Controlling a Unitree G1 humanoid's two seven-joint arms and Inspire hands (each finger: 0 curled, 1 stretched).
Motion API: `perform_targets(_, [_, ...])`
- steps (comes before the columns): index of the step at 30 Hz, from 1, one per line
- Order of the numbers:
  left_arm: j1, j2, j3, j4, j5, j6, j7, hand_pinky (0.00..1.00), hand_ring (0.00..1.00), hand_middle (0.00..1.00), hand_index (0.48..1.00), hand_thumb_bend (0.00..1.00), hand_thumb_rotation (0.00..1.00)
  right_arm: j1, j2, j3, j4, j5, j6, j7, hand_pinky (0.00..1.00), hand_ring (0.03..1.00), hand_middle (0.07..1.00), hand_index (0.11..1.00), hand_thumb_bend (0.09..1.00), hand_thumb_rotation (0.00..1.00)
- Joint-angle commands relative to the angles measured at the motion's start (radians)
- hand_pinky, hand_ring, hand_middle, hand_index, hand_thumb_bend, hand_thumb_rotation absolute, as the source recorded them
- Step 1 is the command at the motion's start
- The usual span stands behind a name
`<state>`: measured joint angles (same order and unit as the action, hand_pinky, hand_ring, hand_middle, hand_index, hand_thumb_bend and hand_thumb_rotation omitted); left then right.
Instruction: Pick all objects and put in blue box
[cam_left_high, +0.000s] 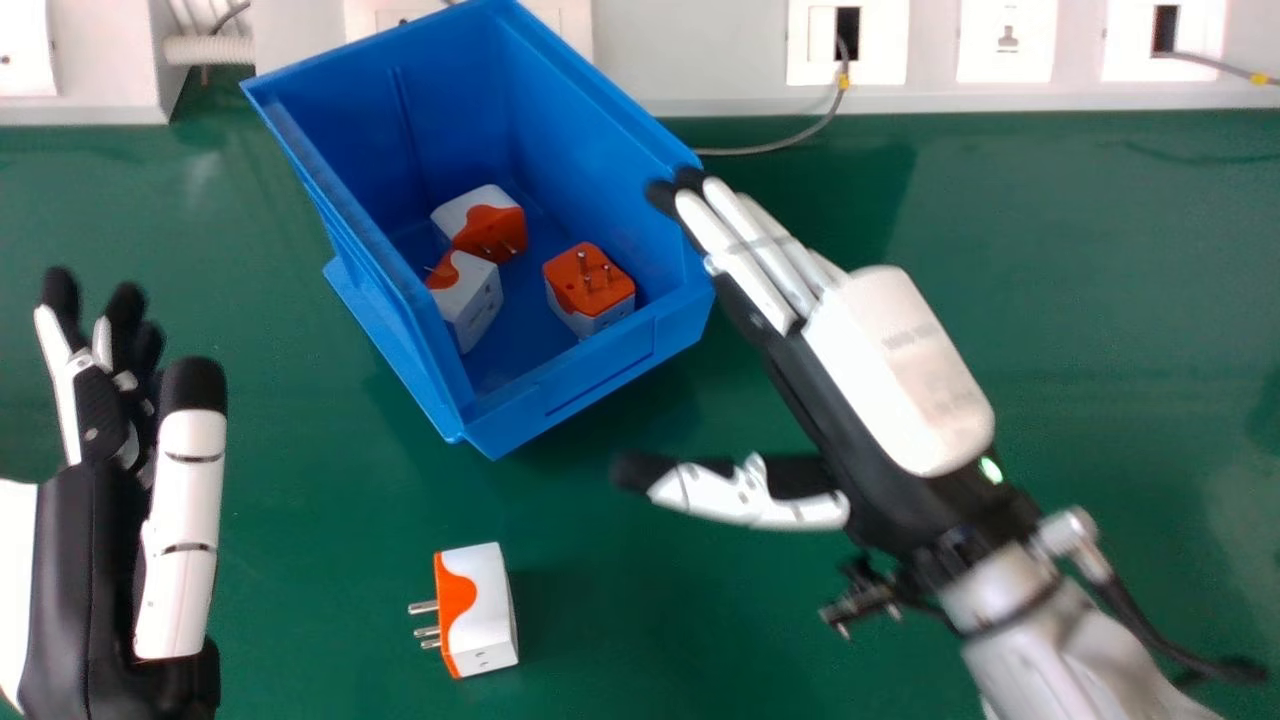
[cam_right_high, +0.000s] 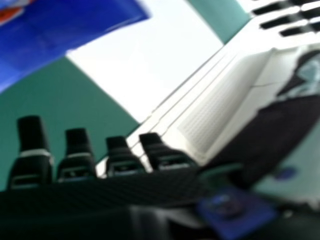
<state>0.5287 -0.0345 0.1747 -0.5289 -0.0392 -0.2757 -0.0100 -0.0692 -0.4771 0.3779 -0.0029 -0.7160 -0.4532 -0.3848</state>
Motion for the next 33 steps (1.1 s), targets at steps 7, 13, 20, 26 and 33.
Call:
perform_targets(7, [0.006,0.001,0.010,-0.009,0.003,-0.015,0.011,1.00,1.00,1.00,1.000,0.55,0.85,0.120,-0.070,0.020,0.105,-0.057,-0.174,0.005,0.75,0.882,0.936,0.926,0.451,0.82])
perform_targets(13, [-0.002,0.003,0.008,-0.007,0.012,-0.010,0.021,1.00,1.00,1.00,1.000,0.57,0.86,0.110,-0.046,0.045,0.161,-0.105,-0.200,0.003,0.74,0.862,0.910,0.894,0.435,0.78])
perform_targets(20, [-0.017,0.012,0.014,0.003,0.000,-0.009,0.018,1.00,1.00,1.00,1.000,0.57,0.85,0.054,0.011,0.104,0.238,-0.181,-0.206,-0.014,0.72,0.844,0.891,0.875,0.439,0.77])
perform_targets(26, [-0.024,0.012,0.018,0.000,0.006,0.001,0.022,1.00,1.00,1.00,1.000,0.56,0.85,-0.005,0.064,0.145,0.298,-0.213,-0.207,-0.022,0.69,0.826,0.878,0.856,0.437,0.76])
perform_targets(33, [-0.031,0.014,0.021,0.003,0.006,0.002,0.022,1.00,1.00,1.00,1.000,0.56,0.86,-0.109,0.140,0.204,0.383,-0.257,-0.175,-0.031,0.70,0.827,0.881,0.856,0.429,0.80])
